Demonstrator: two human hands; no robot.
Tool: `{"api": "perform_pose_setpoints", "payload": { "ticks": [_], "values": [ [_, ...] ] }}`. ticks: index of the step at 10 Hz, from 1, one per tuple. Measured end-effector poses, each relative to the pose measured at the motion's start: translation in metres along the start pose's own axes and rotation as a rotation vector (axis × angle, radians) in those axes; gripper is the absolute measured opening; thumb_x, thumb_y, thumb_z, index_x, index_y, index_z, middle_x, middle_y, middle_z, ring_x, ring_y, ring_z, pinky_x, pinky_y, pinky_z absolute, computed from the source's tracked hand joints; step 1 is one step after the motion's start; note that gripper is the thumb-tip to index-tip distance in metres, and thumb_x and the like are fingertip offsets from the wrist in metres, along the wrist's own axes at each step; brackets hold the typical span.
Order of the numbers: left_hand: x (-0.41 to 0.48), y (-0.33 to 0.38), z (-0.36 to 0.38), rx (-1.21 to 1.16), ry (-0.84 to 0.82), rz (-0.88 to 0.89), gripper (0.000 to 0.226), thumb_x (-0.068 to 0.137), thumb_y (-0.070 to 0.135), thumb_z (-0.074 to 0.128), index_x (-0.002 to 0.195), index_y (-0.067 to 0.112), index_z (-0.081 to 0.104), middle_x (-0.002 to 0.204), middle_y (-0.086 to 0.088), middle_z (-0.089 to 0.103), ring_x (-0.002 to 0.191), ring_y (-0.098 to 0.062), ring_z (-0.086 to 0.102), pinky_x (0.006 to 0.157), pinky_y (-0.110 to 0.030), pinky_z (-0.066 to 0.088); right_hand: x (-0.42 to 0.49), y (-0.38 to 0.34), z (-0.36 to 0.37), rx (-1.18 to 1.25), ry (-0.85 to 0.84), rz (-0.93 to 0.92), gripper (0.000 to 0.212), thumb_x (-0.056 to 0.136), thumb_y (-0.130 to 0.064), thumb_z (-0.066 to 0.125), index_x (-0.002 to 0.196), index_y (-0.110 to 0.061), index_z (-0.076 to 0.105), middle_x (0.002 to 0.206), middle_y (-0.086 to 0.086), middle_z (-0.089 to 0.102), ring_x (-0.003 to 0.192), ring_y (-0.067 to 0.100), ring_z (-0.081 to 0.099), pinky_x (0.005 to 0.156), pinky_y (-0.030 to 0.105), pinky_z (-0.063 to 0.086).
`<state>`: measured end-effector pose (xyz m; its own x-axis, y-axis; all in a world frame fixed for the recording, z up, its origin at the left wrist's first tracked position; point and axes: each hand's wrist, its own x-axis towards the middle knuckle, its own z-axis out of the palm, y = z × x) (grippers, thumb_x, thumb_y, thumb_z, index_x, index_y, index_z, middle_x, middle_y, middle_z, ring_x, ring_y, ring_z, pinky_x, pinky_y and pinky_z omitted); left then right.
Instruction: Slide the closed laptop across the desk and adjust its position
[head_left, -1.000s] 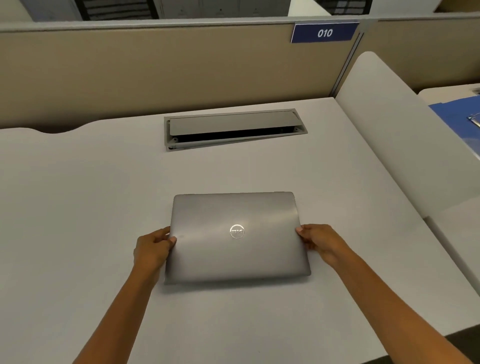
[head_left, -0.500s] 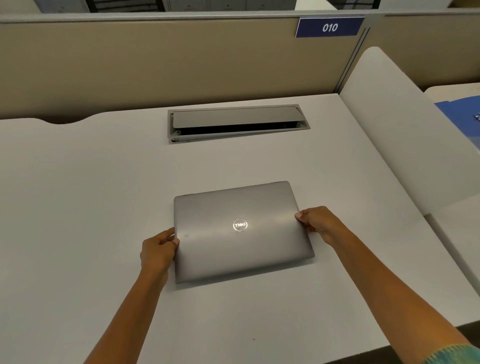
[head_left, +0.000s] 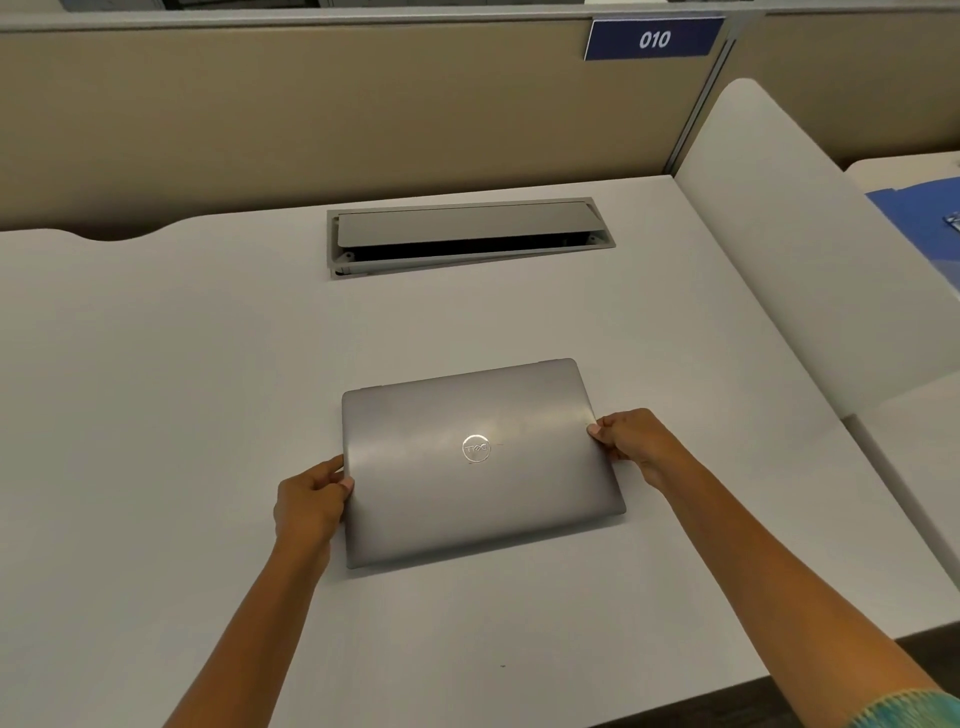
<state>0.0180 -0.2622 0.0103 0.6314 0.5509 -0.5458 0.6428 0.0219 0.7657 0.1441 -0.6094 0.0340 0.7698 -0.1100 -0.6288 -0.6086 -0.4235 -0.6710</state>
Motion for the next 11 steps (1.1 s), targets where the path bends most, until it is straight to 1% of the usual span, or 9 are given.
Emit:
{"api": "perform_pose_setpoints", "payload": {
  "ticks": [3,4,6,7,8,9,10,11],
  "values": [
    [-0.002,-0.001,-0.001,0.022,-0.003,0.005,0.038,0.091,0.007,0.062,0.129,0.011,0.062,0.126,-0.014,0.067,0.110,-0.035,0.063,0.100,-0.054,0.050,0.001,0.007,0.001,-0.021,0.030,-0.030,0.027,0.087,-0.011,0.065,0.098,0.014,0.067,0.089,0.016,0.063,0.084,0.026,0.055,0.077,0.034,0.045],
    [-0.003,-0.002,-0.001,0.026,-0.001,0.007,0.038,0.091,0.007,0.062,0.129,0.011,0.062,0.124,-0.014,0.068,0.108,-0.035,0.064,0.098,-0.053,0.052,0.000,0.009,0.001,-0.042,0.042,-0.040,0.022,0.087,-0.013,0.066,0.094,0.008,0.070,0.091,0.015,0.065,0.085,0.027,0.058,0.080,0.035,0.047],
    [-0.006,-0.003,-0.002,0.024,-0.008,0.006,0.039,0.090,0.008,0.063,0.128,0.012,0.062,0.122,-0.013,0.068,0.105,-0.034,0.065,0.097,-0.052,0.053,0.001,0.007,0.002,-0.075,0.049,-0.035,0.016,0.086,-0.014,0.067,0.091,0.001,0.071,0.093,0.015,0.067,0.084,0.027,0.059,0.081,0.035,0.049],
    [-0.006,-0.003,-0.003,0.040,-0.009,0.025,0.038,0.090,0.008,0.064,0.128,0.012,0.063,0.120,-0.013,0.069,0.099,-0.032,0.065,0.094,-0.049,0.055,0.000,0.007,0.002,-0.078,0.063,-0.037,0.015,0.084,-0.014,0.068,0.089,0.000,0.071,0.096,0.017,0.069,0.087,0.029,0.062,0.090,0.042,0.052],
    [-0.007,0.002,-0.008,0.075,-0.053,0.021,0.043,0.088,0.008,0.067,0.130,0.009,0.061,0.120,-0.015,0.069,0.099,-0.031,0.064,0.093,-0.050,0.055,-0.005,0.004,0.002,-0.085,0.093,-0.035,0.013,0.081,-0.015,0.071,0.086,-0.003,0.071,0.098,0.017,0.070,0.091,0.032,0.066,0.091,0.044,0.055],
    [-0.010,0.011,-0.008,0.188,-0.103,0.062,0.050,0.086,0.020,0.070,0.133,0.007,0.057,0.126,-0.016,0.065,0.106,-0.033,0.062,0.096,-0.050,0.052,-0.008,0.004,0.002,-0.102,0.140,-0.048,0.011,0.078,-0.017,0.074,0.076,-0.009,0.068,0.095,0.016,0.072,0.090,0.033,0.069,0.089,0.046,0.056],
    [-0.013,0.022,0.000,0.440,-0.009,0.214,0.067,0.088,0.036,0.067,0.144,0.008,0.042,0.149,-0.015,0.045,0.134,-0.036,0.045,0.109,-0.052,0.039,-0.013,0.003,0.006,-0.212,0.219,-0.086,0.020,0.078,-0.025,0.073,0.091,-0.009,0.069,0.099,0.012,0.072,0.094,0.030,0.068,0.091,0.043,0.054],
    [-0.018,0.042,0.013,0.531,0.091,0.399,0.074,0.092,0.037,0.060,0.151,0.008,0.026,0.160,-0.012,0.026,0.147,-0.033,0.025,0.115,-0.052,0.027,-0.018,-0.001,0.010,-0.321,0.327,-0.195,0.030,0.084,-0.025,0.066,0.109,-0.009,0.063,0.113,0.011,0.067,0.106,0.030,0.062,0.092,0.037,0.048]
  ]
}}
